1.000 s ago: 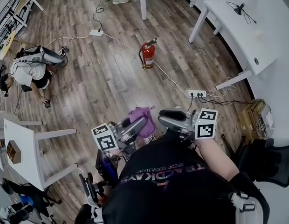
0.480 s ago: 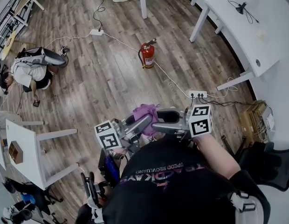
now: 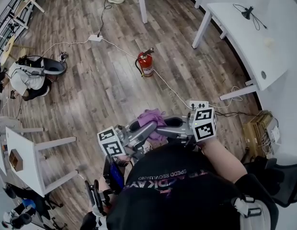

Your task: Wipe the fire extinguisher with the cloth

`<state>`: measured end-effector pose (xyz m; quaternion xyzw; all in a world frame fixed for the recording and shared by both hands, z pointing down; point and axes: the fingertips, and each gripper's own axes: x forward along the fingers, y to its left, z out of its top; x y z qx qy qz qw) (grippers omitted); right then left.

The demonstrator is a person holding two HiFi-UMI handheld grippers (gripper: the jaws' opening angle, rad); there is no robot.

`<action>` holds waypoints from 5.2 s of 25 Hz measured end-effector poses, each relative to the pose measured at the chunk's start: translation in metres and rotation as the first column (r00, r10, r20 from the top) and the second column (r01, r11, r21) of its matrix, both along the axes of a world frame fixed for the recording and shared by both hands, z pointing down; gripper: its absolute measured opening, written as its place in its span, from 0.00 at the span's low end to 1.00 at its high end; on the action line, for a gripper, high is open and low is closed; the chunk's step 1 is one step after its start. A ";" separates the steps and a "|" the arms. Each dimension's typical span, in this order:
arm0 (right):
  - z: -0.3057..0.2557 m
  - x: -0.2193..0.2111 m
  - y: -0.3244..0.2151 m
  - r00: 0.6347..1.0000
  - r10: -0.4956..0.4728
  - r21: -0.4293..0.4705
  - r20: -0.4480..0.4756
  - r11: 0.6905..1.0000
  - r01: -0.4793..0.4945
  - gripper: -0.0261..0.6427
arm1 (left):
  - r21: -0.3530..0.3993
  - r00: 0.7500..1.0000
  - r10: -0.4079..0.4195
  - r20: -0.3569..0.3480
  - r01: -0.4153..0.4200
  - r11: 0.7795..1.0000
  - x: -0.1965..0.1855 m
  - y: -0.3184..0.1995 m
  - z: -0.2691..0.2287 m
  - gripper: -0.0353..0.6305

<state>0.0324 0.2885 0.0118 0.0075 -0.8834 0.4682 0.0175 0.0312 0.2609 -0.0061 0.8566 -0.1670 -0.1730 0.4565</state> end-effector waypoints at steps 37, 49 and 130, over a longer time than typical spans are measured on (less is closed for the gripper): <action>0.039 0.070 -0.248 0.849 0.488 0.097 -0.201 0.873 -0.478 0.15 | -0.103 0.975 -0.219 0.048 0.223 0.969 -0.083 -0.126 0.036 0.05; 0.082 -0.006 -0.339 0.735 0.595 0.203 -0.327 0.803 -0.560 0.15 | -0.171 0.991 -0.090 0.103 0.107 0.979 -0.191 -0.175 0.085 0.05; 0.494 0.006 -0.524 0.711 0.640 0.913 -0.292 0.409 0.007 0.15 | -0.019 0.954 -0.193 -0.230 0.194 0.981 -0.140 -0.307 0.578 0.05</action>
